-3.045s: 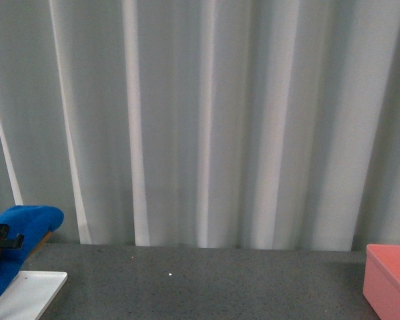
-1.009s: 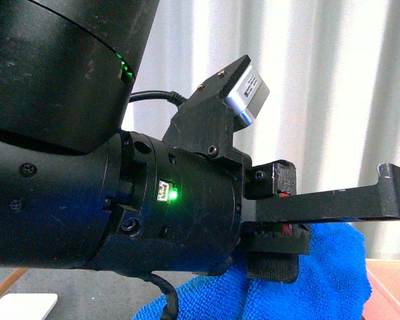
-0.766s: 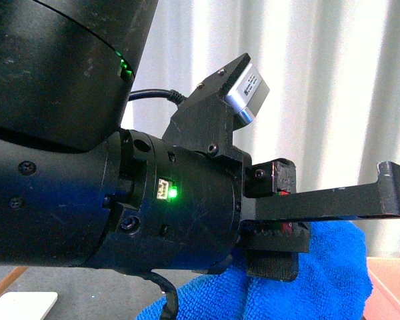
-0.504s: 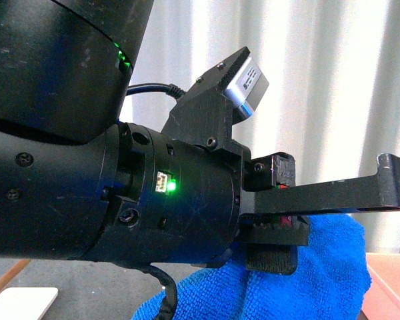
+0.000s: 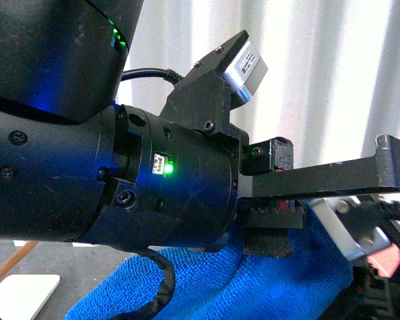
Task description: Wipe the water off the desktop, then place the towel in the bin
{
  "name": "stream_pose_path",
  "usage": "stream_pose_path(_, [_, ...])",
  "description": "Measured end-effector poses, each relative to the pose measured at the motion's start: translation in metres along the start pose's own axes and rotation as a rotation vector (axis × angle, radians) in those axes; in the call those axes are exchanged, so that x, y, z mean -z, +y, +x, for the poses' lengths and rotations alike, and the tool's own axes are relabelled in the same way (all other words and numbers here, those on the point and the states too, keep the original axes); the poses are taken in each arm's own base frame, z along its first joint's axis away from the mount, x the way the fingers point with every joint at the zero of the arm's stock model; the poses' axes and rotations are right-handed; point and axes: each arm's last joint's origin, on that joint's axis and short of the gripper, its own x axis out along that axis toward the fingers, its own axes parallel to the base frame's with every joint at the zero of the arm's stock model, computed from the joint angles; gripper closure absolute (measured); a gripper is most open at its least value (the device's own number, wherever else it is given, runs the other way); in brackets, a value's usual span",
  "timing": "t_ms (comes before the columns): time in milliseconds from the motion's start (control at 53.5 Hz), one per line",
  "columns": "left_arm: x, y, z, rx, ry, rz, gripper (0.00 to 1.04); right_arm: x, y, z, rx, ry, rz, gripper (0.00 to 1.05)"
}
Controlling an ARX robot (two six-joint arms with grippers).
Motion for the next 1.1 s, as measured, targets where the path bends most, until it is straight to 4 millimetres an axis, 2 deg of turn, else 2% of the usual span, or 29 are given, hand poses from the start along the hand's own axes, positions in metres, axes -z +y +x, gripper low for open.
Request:
stream_pose_path(93, [0.000, 0.000, 0.000, -0.003, -0.001, 0.000, 1.00, -0.009, 0.004, 0.012, -0.024, -0.039, 0.030, 0.08])
stream_pose_path(187, [-0.001, 0.000, 0.000, -0.003, -0.003, 0.001, 1.00, -0.012, 0.008, 0.016, -0.030, -0.067, 0.055, 0.24])
stream_pose_path(691, [-0.002, 0.000, -0.001, 0.000, -0.006, 0.001, 0.99, -0.013, 0.004, 0.015, 0.046, -0.109, 0.081, 0.83])
stream_pose_path(785, [-0.002, 0.000, -0.001, 0.002, -0.007, 0.002, 0.89, -0.012, 0.003, 0.014, 0.048, -0.111, 0.081, 0.93])
stream_pose_path(859, [-0.002, -0.001, -0.001, 0.002, -0.007, 0.002, 0.80, -0.012, 0.002, 0.014, 0.048, -0.108, 0.081, 0.96])
stream_pose_path(1102, [-0.002, 0.001, -0.001, -0.025, -0.013, 0.001, 0.48, -0.012, 0.001, 0.012, 0.052, -0.096, 0.083, 0.97])
